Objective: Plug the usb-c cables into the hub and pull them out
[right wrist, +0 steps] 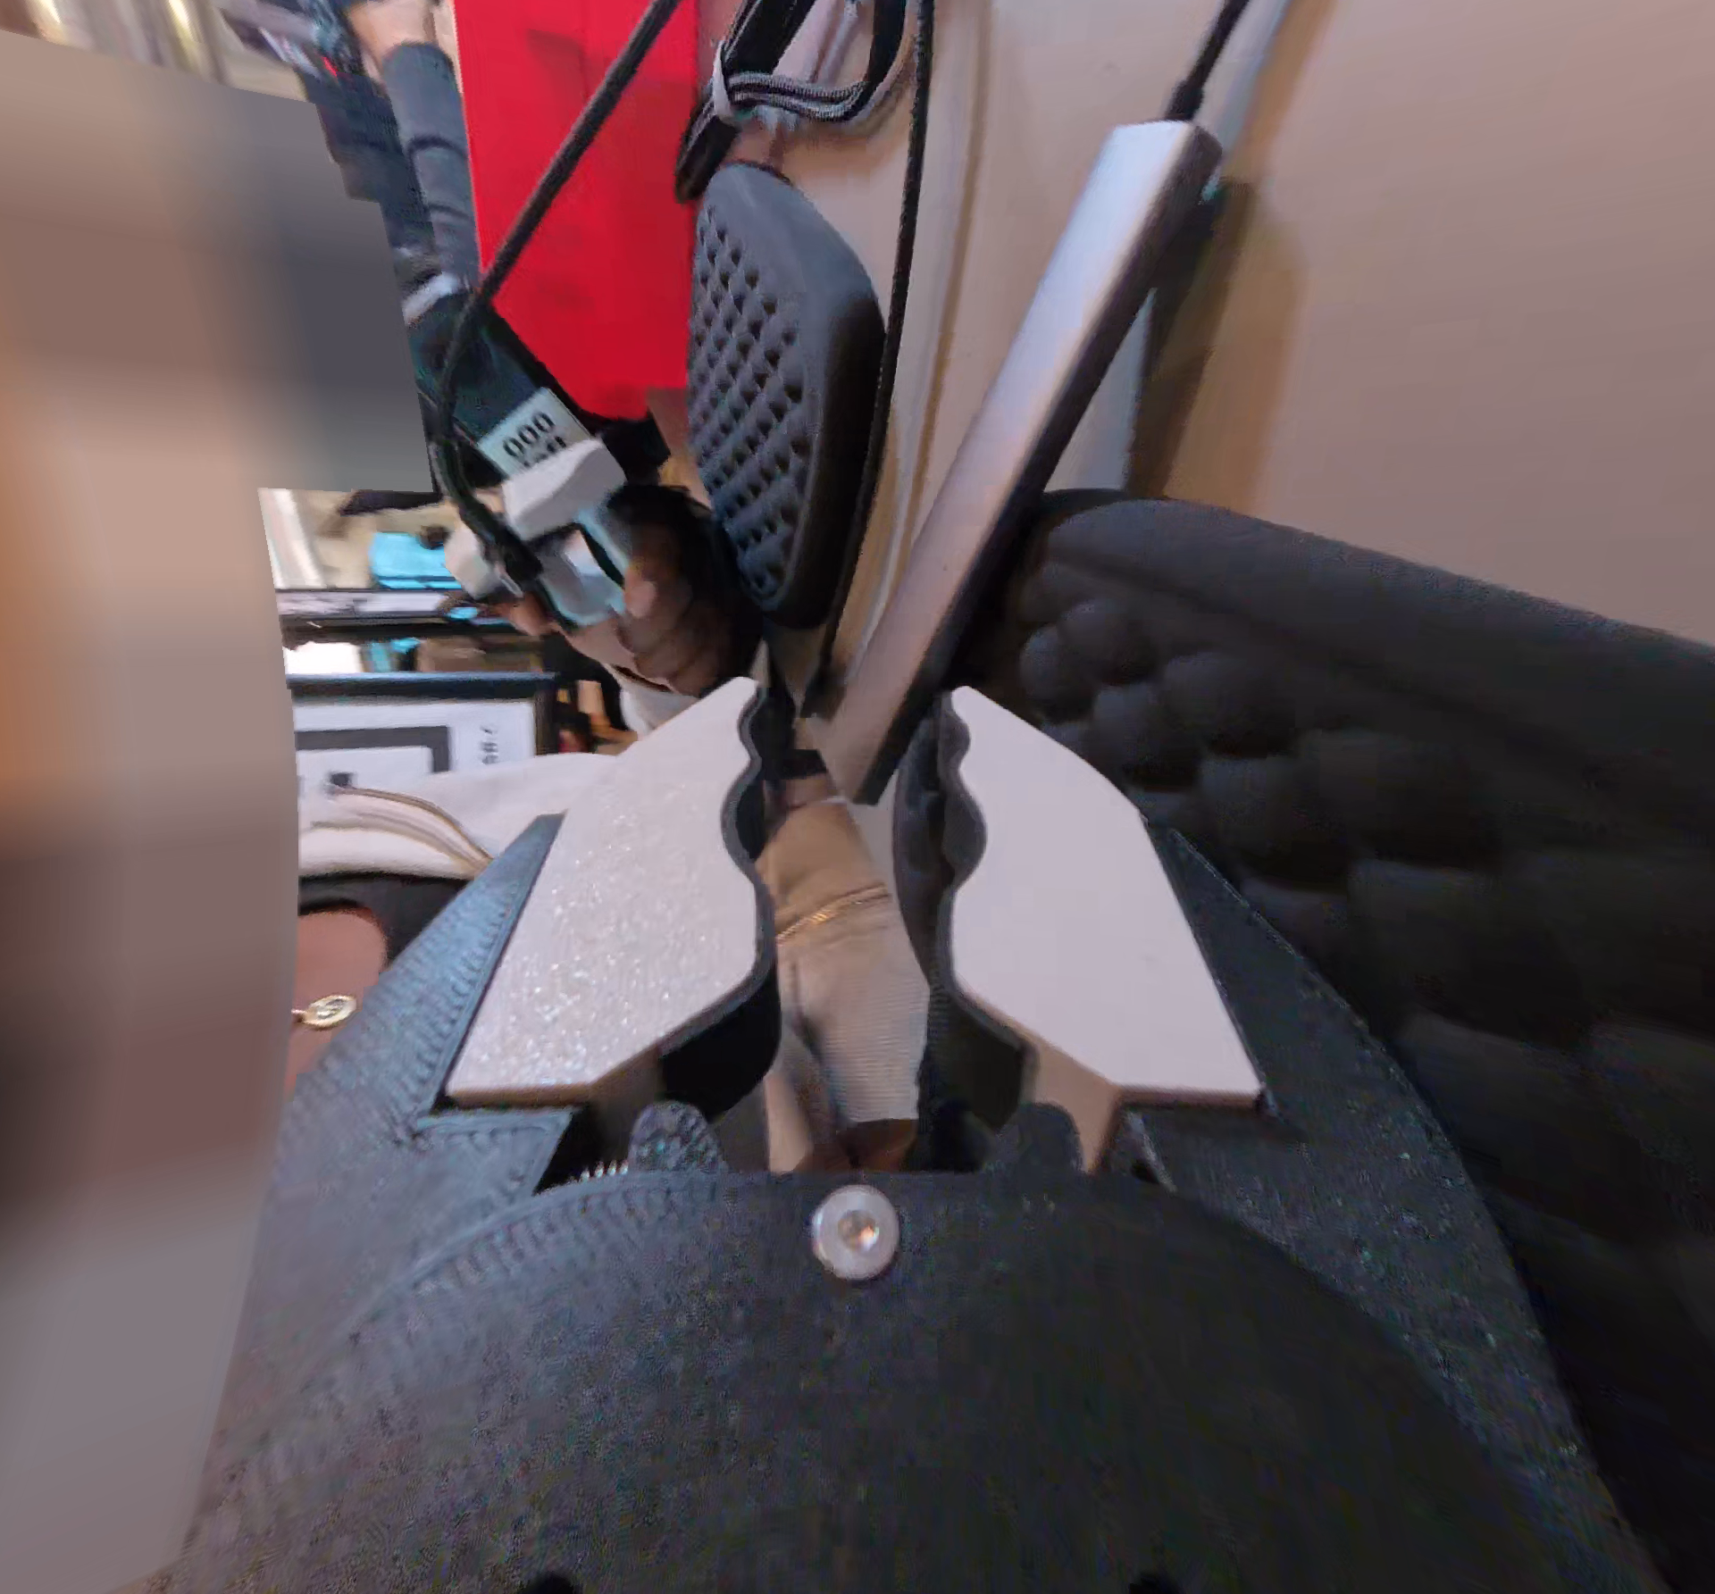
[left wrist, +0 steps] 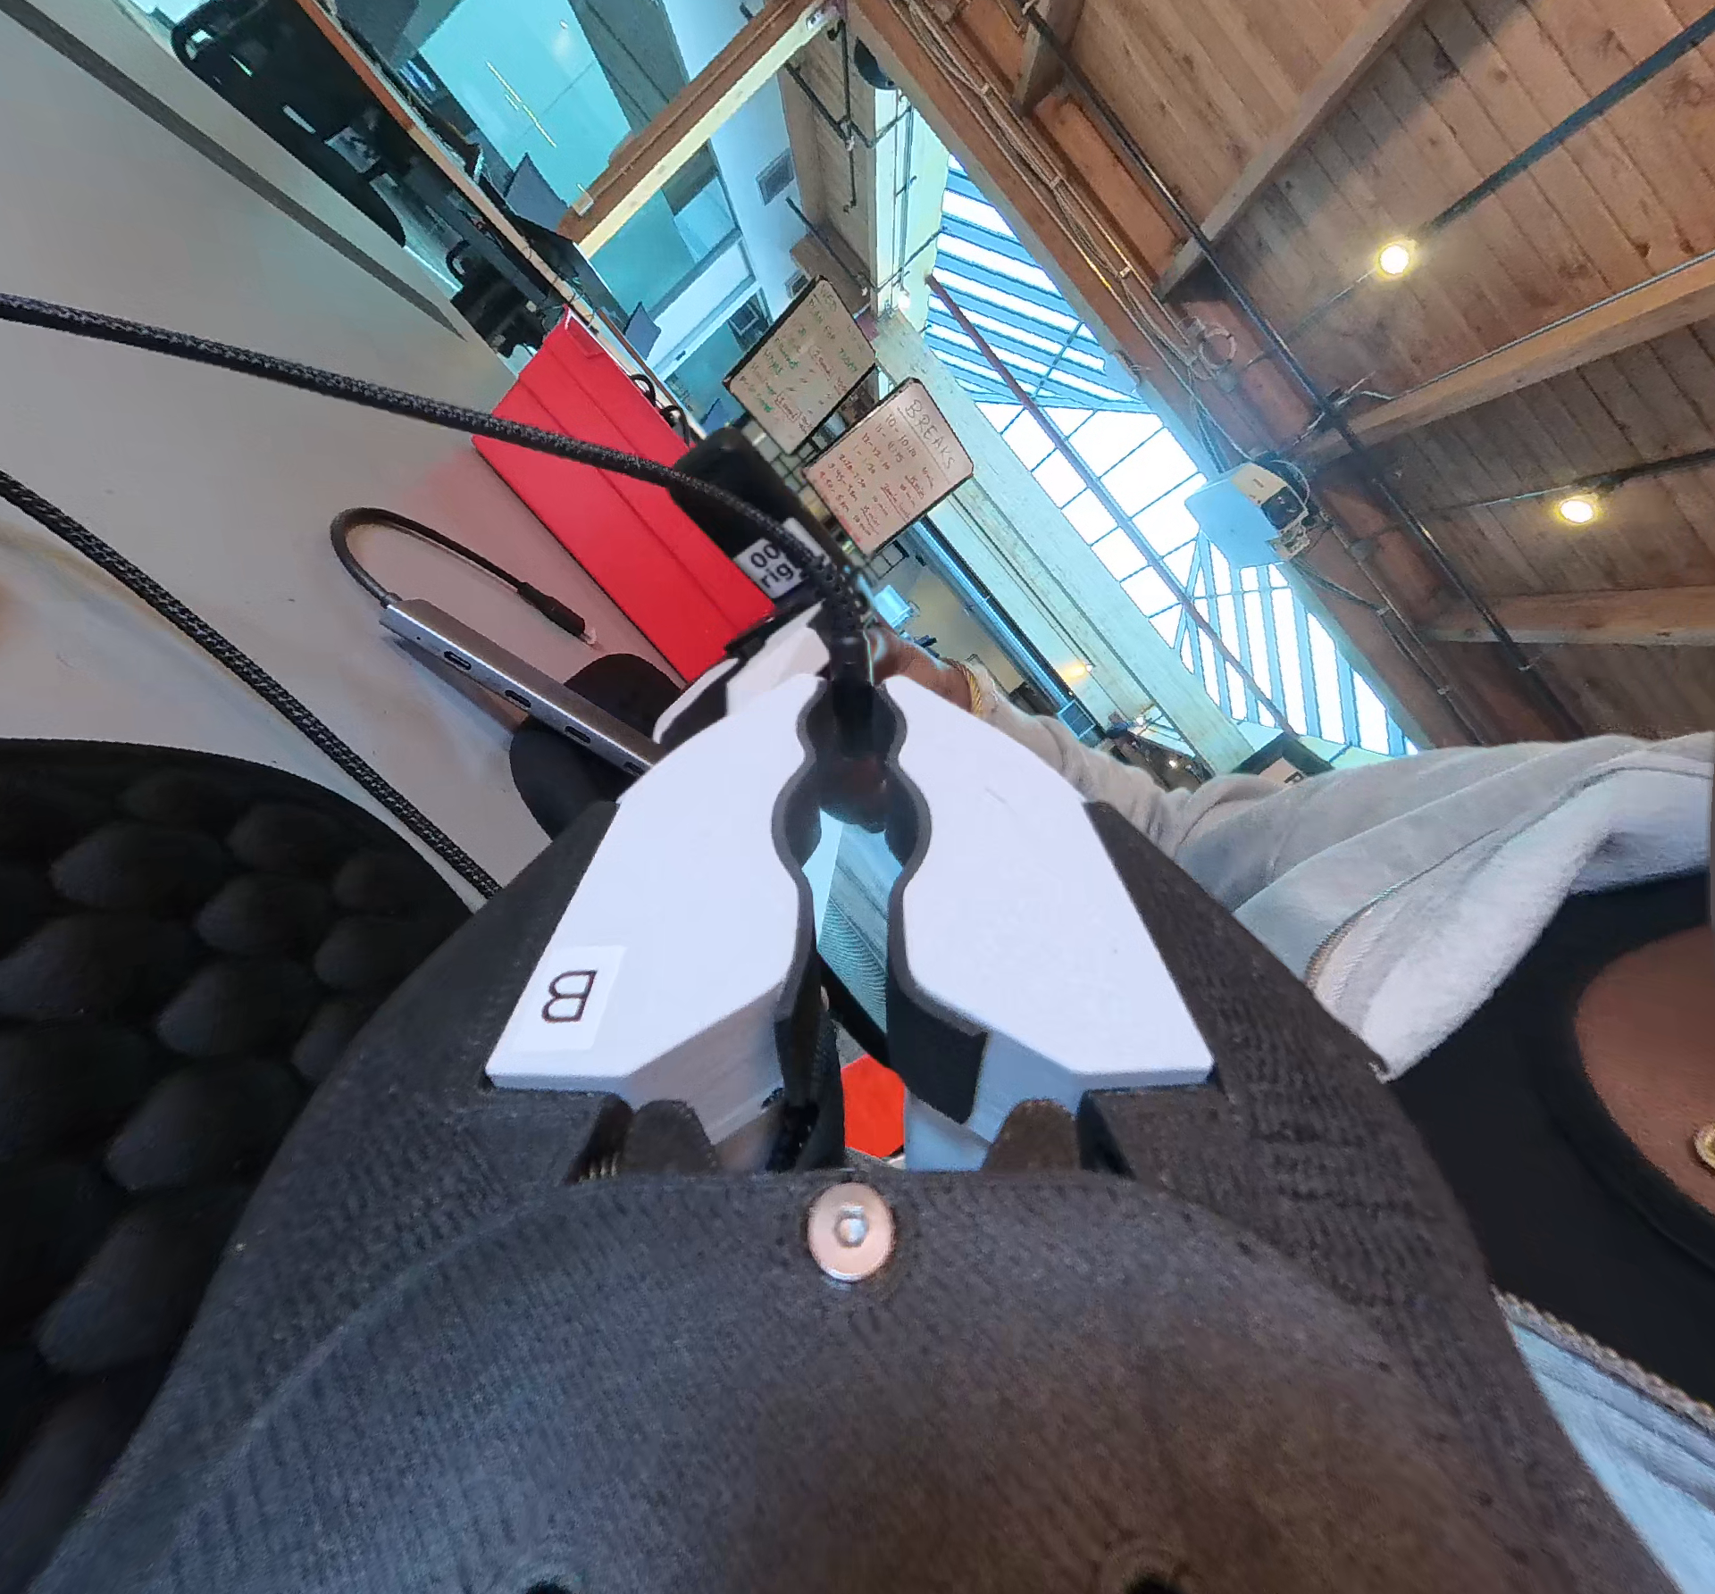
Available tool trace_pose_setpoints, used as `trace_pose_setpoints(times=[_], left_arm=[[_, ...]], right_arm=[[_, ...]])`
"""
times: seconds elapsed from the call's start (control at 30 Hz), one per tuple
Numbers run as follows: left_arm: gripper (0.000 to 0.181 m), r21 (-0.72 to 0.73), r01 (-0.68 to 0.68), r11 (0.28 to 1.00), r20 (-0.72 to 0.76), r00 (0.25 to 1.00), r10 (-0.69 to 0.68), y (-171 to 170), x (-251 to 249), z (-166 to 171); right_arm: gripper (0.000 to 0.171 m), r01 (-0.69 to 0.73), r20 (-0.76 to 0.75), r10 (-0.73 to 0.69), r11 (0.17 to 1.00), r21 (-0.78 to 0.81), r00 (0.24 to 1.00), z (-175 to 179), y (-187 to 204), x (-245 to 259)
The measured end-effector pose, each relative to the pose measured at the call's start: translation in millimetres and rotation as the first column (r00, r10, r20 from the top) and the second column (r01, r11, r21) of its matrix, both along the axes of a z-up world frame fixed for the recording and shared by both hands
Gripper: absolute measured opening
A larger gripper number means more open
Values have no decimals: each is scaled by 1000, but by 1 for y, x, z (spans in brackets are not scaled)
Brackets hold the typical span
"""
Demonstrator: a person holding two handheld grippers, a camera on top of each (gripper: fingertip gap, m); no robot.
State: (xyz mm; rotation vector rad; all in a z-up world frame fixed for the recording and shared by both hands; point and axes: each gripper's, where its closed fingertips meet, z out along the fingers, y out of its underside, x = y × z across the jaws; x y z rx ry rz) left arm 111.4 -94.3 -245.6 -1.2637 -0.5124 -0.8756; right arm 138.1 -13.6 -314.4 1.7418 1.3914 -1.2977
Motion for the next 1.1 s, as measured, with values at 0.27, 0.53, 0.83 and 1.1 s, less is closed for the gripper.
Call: trace_pose_setpoints(times=[0.27, 0.53, 0.83, 1.1], left_arm=[[9, -64, -55, 996, -25, 998, 54, 4, -3, -9], [9, -109, -87, 990, -17, 996, 85, 10, 1, -15], [9, -96, -79, 992, -21, 997, 78, 14, 4, -14], [9, -90, -85, 992, -31, 996, 82, 14, 5, -13]], right_arm=[[11, 68, 47, -66, 996, -55, 997, -8, -12, -9], [8, 110, 2, -110, 992, 54, 994, -9, 16, 10], [8, 31, -240, 485, 400, 916, 841, -1, 77, 33], [11, -61, -82, 539, 243, 968, 838, -29, 71, 44]])
